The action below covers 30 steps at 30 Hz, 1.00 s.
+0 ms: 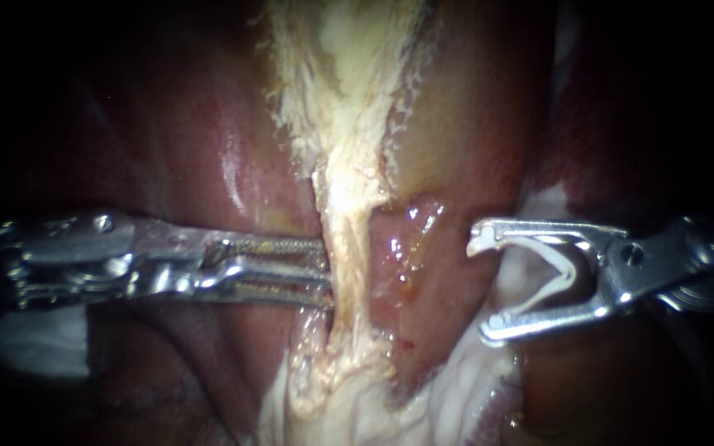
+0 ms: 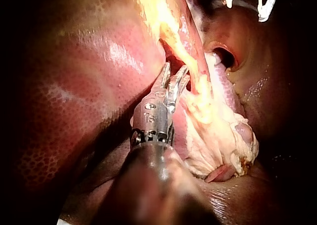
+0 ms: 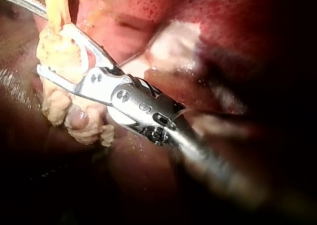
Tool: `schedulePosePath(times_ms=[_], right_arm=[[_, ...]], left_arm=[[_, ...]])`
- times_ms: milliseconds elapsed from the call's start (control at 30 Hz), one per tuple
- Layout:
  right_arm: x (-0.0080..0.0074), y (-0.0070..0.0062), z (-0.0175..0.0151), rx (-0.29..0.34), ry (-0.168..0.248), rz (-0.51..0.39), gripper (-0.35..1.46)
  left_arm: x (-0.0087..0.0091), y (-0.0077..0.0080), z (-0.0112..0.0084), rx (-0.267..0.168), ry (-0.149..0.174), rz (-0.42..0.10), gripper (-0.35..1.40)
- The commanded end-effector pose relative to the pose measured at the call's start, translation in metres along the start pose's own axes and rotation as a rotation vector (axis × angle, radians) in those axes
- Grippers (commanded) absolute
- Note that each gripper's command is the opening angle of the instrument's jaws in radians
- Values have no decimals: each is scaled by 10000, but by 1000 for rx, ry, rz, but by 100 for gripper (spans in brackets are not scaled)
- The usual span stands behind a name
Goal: Grabbing gallbladder
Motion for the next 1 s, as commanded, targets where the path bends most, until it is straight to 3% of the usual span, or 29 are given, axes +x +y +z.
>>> schedulePosePath(times_ms=[33,567,1000], right_arm=[[0,0,0,0,0,0,56],[0,0,0,0,0,0,56],[0,0,0,0,0,0,56]], left_arm=[[0,-1,-1,0,0,0,19],[-3,-4,-7,5,2,-2,24],[-10,-6,-52,8,6,-6,26]])
